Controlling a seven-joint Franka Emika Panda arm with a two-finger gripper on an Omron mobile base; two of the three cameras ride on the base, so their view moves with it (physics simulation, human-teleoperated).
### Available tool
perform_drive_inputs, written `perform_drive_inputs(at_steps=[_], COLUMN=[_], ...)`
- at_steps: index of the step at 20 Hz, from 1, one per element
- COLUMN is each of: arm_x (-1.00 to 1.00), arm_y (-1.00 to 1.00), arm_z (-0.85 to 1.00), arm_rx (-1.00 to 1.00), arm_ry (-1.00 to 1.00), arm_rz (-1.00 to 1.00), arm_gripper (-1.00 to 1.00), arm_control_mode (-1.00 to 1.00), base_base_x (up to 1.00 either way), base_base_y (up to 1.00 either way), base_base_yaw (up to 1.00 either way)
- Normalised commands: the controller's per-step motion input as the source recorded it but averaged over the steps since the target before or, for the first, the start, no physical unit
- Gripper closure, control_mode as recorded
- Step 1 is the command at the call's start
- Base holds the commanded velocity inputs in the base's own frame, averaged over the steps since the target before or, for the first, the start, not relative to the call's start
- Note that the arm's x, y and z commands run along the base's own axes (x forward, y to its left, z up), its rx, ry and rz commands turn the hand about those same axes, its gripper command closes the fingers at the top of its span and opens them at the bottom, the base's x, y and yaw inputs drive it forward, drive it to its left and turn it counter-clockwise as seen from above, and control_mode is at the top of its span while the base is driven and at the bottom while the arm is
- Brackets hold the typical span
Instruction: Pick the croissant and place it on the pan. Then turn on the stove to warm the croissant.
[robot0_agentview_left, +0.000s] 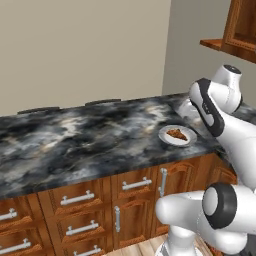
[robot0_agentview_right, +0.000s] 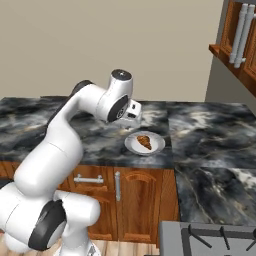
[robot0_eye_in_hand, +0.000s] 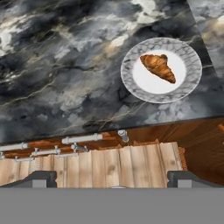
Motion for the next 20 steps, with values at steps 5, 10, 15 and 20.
perform_drive_inputs(at_steps=[5,10,15,20], arm_x=[0.23,0.25,0.22,0.25], arm_y=[-0.20,-0.14,-0.11,-0.02], arm_z=[-0.34,-0.33,-0.31,-0.28], arm_rx=[0.00,0.00,-0.02,-0.05], arm_ry=[0.08,0.02,0.00,0.00], arm_rz=[0.00,0.04,0.09,0.11], arm_gripper=[-1.00,-1.00,-1.00,-1.00], arm_control_mode=[-1.00,-1.00,-1.00,-1.00], base_base_x=[0.00,0.00,0.00,0.00], base_base_y=[0.00,0.00,0.00,0.00], base_base_yaw=[0.00,0.00,0.00,0.00])
